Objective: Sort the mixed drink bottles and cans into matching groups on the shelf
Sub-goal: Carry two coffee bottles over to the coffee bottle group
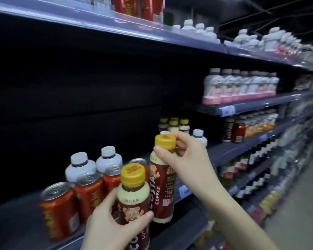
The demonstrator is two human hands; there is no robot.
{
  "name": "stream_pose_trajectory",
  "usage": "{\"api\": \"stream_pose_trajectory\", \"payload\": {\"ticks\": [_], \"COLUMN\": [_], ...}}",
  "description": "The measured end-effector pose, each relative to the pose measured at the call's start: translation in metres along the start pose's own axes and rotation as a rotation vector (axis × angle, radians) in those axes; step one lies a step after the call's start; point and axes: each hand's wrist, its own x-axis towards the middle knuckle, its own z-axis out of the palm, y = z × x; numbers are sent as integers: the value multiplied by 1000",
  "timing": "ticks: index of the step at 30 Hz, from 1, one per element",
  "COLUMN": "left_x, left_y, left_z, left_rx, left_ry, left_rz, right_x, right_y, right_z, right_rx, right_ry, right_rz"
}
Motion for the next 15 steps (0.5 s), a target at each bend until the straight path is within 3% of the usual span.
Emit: {"api": "stream_pose_trajectory", "payload": {"ticks": [8,15], "left_x": [31,97], "left_y": [-1,11], "left_z": [125,192], "left_rx": [35,49], "left_ry": [-42,72], "left_rz": [1,10], "right_x": [26,84], "right_y": [75,117], "right_z": [-104,-145], "right_rx": [-197,-327], "right_ry": [202,289], "right_rz": [112,78]}}
